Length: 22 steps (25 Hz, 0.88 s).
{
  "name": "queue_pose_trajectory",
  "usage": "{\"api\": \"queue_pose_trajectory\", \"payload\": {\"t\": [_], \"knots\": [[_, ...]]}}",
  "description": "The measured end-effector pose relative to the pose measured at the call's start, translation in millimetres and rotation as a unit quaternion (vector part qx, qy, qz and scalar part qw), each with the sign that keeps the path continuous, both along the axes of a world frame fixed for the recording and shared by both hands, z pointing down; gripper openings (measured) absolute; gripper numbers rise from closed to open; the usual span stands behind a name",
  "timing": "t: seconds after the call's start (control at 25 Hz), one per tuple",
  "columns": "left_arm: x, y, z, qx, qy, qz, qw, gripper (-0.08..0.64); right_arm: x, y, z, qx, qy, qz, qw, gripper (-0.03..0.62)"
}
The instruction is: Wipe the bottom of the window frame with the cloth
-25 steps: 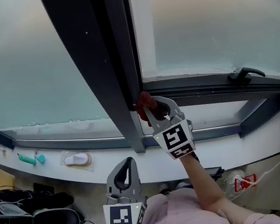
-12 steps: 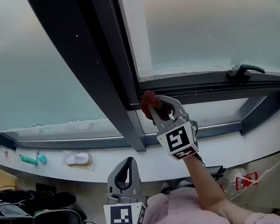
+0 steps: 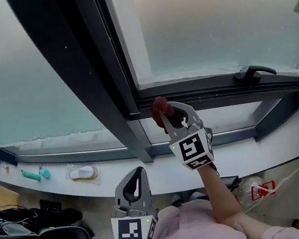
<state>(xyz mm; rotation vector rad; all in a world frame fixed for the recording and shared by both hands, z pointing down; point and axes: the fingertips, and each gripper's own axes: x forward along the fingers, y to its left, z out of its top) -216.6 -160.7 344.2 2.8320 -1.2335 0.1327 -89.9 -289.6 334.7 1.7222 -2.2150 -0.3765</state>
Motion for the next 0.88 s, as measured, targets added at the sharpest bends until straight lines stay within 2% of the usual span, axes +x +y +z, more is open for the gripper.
{"api": "queue_pose_trajectory", "payload": {"t": [0.72, 0.88], "knots": [[12, 14, -3, 0.004, -0.001, 0.008, 1.0000, -0.005, 44, 18, 1, 0.001, -0.028, 0.032, 0.999, 0.063], [11, 13, -3, 0.004, 0.000, 0.006, 1.0000, -0.005, 60, 23, 1, 0.005, -0.048, 0.041, 0.998, 0.063]]}}
